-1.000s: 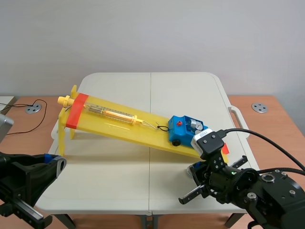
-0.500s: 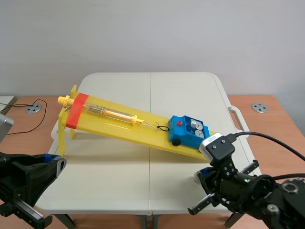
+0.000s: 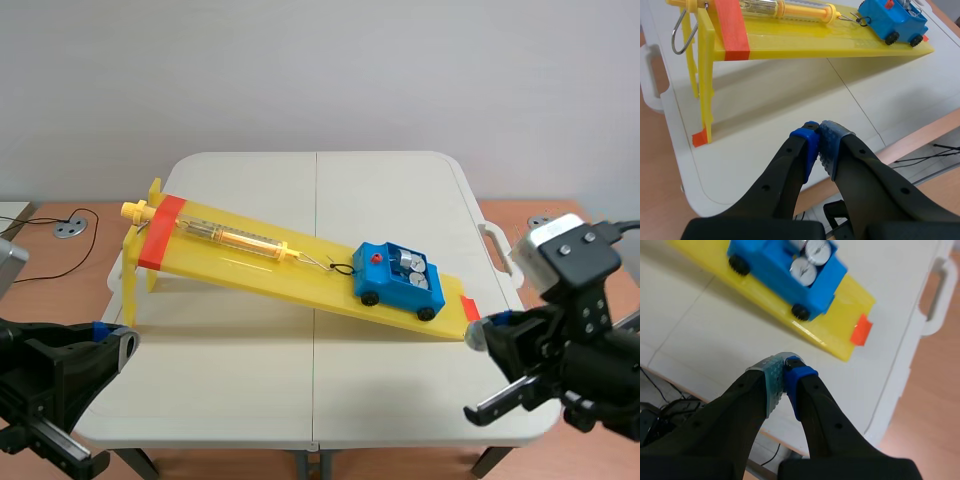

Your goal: Place the four metal weights on the blue cart on the ramp.

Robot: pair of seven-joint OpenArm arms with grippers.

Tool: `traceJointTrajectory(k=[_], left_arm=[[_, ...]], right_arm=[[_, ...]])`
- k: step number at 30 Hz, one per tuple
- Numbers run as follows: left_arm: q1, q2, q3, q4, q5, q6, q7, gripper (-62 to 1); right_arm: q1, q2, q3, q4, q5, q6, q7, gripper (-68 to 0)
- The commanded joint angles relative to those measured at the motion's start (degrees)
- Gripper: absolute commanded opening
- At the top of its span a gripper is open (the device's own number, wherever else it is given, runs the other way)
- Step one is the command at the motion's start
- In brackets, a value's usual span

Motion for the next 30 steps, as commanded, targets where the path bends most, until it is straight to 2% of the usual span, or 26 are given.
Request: traceJointTrajectory(k=[1, 11, 13, 20, 30], left_arm=[[-0.3, 0.5, -0.7, 3.5, -4.3, -1.2, -6.1, -55.8], [-0.3, 0.5, -0.7, 3.5, -4.3, -1.2, -6.1, -55.8], [-0.3, 0.5, -0.7, 3.5, -4.3, -1.2, -6.1, -55.8], [-0.3, 0.5, -0.7, 3.5, -4.3, -1.2, -6.1, -55.8], [-0.3, 0.5, -0.7, 3.5, -4.3, -1.2, -6.1, -55.8]], right_arm=[[3.3, 2.2, 3.0, 6.8, 5.2, 0.6, 5.3, -66.7], [12.7, 1.0, 3.0, 5.5, 5.3, -0.6, 2.1, -66.7], [14.6, 1.0, 2.3, 4.5, 5.3, -1.3, 2.0, -66.7], [19.9, 0.7, -1.0, -0.9, 4.9, -1.4, 2.0, -66.7], [25.7, -2.6, -5.7, -7.2, 2.6, -1.4, 2.1, -66.7]])
